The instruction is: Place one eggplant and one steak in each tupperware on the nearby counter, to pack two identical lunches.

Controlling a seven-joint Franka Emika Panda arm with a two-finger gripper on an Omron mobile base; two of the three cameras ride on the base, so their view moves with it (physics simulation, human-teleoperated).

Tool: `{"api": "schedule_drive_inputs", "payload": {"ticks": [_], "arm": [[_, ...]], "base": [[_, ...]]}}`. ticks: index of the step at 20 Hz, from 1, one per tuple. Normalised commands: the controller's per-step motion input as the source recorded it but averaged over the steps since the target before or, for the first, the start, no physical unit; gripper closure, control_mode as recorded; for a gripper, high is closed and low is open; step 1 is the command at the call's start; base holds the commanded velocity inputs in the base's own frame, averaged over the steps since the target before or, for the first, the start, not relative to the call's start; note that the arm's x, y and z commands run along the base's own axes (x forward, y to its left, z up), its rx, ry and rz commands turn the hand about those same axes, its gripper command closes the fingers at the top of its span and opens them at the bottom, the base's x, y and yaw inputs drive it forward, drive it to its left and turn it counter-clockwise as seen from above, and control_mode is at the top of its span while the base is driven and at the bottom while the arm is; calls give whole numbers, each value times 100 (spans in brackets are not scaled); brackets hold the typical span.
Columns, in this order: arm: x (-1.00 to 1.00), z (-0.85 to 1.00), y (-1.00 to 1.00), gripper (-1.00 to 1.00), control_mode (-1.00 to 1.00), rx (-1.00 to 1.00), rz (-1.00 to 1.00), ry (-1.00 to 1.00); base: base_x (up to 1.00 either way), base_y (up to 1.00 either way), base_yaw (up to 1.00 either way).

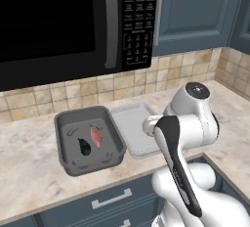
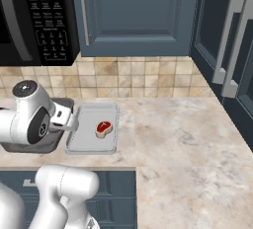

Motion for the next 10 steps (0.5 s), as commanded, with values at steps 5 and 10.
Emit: {"api": "schedule_drive_inputs", "payload": {"ticks": [5,10], "arm": [[14,-71,1,100,-100,0,0,-23],[24,-55,0,100,-100,0,0,-21]], "base": [[0,0,0],[0,0,0]]}}
